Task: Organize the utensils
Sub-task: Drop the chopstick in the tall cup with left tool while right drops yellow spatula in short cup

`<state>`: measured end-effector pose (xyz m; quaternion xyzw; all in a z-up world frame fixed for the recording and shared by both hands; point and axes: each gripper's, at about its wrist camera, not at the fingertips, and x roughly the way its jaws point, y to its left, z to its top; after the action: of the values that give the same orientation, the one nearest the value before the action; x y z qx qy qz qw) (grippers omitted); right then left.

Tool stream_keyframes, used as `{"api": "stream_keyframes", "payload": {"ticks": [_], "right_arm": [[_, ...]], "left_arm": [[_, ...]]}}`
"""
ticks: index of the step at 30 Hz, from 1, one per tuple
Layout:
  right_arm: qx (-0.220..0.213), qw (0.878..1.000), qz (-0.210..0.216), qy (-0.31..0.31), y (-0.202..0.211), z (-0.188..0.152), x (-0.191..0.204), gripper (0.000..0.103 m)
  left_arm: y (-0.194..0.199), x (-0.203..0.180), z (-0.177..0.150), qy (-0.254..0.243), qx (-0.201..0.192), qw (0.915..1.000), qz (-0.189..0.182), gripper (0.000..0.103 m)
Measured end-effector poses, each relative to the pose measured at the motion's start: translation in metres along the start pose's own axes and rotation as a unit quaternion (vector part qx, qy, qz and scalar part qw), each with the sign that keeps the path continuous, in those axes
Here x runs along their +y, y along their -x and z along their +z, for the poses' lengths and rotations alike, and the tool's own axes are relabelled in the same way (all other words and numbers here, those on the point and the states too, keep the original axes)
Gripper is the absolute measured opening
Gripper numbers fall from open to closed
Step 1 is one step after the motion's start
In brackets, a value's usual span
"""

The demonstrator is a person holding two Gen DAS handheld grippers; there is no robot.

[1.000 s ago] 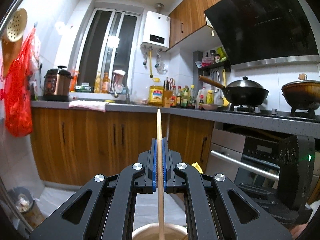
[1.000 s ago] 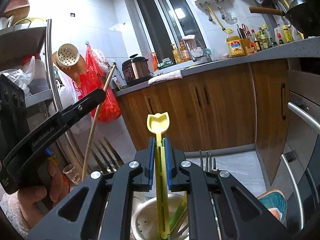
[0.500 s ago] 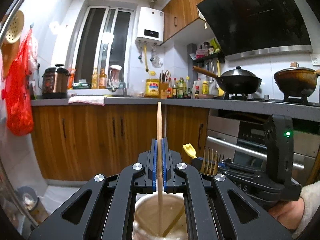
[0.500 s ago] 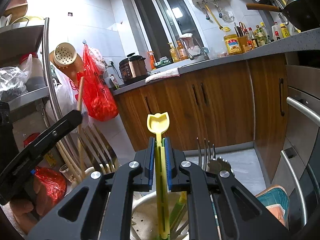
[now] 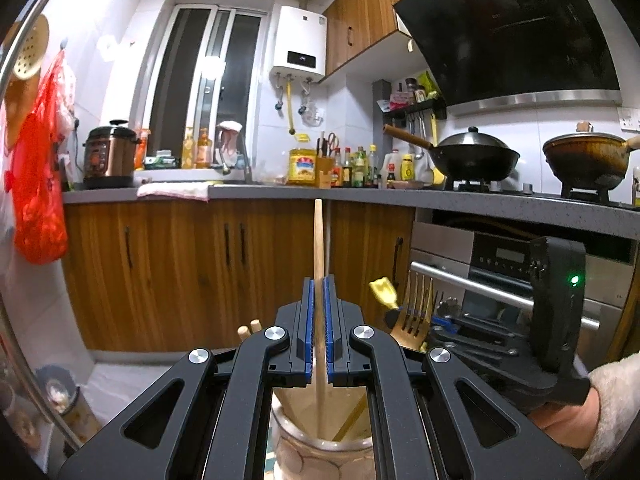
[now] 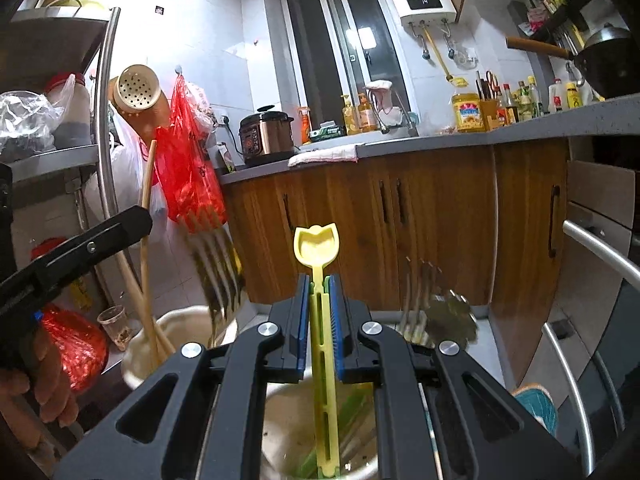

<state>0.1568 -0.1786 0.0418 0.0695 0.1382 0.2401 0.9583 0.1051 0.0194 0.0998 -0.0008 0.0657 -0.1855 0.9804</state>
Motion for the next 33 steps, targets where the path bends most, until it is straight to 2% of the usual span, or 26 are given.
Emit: {"api": "stream_keyframes", "payload": {"ticks": [6,11,16,21,25,28,30,32,33], "right_arm": [[0.028,1.000,0.012,-0.004,0.020,-0.009,-0.007,0.010],[0.058,0.998,0.020,0.005,0.031,-0.015,-0.009,0.010],[0.097,0.995,0.028,0.004,0.021,-0.015,-0.008,0.010],[0.128,0.991,0.026,-0.011,0.009,-0.019,-0.009,0.010],[0.131,0.991,0.026,-0.012,0.010,-0.020,-0.009,0.010],[0.132,0.991,0.025,-0.014,0.008,-0.017,-0.010,0.012],[0.132,0.991,0.025,-0.015,0.009,-0.017,-0.011,0.019],[0.131,0.991,0.026,-0.016,0.011,-0.016,-0.011,0.031],[0.131,0.991,0.026,-0.016,0.011,-0.016,-0.010,0.032]], "left_arm": [[0.006,0.001,0.000,-0.012,0.026,0.9996,0.002,0.006],[0.004,-0.004,-0.002,-0.034,0.079,0.9961,0.020,0.006],[-0.004,0.000,-0.004,-0.014,0.126,0.9918,0.014,0.006],[-0.009,0.001,-0.011,-0.008,0.144,0.9894,0.019,0.006],[-0.011,0.003,-0.015,-0.004,0.151,0.9884,0.020,0.006],[-0.011,0.003,-0.016,-0.003,0.150,0.9885,0.019,0.013],[-0.010,0.003,-0.016,-0.001,0.145,0.9893,0.018,0.018],[-0.008,0.003,-0.016,0.001,0.141,0.9898,0.018,0.018],[-0.007,0.002,-0.015,0.001,0.140,0.9899,0.019,0.019]]}}
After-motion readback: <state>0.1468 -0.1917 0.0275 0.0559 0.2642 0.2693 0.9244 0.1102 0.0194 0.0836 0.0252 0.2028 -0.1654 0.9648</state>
